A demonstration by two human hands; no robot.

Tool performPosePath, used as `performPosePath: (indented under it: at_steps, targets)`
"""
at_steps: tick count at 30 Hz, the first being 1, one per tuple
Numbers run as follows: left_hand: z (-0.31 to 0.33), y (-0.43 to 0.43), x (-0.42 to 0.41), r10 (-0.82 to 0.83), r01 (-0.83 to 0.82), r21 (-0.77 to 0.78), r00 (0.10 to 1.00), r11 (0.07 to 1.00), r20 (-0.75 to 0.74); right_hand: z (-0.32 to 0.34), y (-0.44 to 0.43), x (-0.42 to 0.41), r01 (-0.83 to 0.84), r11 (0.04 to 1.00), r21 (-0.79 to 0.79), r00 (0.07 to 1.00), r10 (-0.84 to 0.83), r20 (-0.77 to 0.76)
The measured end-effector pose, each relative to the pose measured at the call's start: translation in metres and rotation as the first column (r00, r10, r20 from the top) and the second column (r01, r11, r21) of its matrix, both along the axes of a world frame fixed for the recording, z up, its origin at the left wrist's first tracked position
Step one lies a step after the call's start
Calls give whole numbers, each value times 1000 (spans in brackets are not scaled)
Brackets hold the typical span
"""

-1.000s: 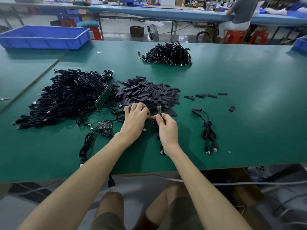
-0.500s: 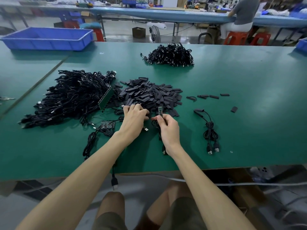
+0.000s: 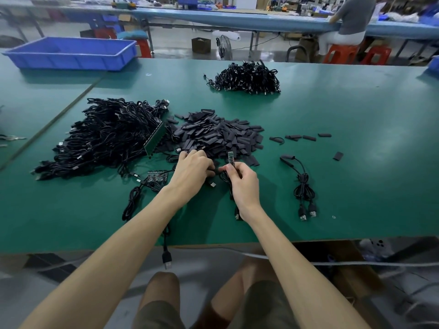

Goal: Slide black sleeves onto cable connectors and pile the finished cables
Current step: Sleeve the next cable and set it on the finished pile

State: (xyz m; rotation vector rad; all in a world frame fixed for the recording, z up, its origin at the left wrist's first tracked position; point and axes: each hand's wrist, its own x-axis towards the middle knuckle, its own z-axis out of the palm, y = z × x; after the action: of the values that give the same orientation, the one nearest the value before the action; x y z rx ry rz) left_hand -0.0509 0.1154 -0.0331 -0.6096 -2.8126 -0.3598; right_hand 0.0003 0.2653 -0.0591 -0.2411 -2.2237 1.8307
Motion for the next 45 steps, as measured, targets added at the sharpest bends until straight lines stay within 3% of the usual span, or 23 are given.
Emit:
performPosePath:
  at_steps: [9,19,27,45]
  targets:
    - [9,9,3,-19,9,-163,998,987,-57,-1,0,-2,22,1000,-16,1000,-22,-10]
    - [4,-4,10,-56,59,24,994,998,-88,-1,-1,-3,57,997,-46,998,-58,-27]
    - [6,3,16,-104,100,-61,992,993,-75,-1,1,-1,46,997,-64,998,-49,-37]
    - [24,-22,12,-112,117,269,993,956,-34,4,-2,4,-44,997,-64,995,38,-91]
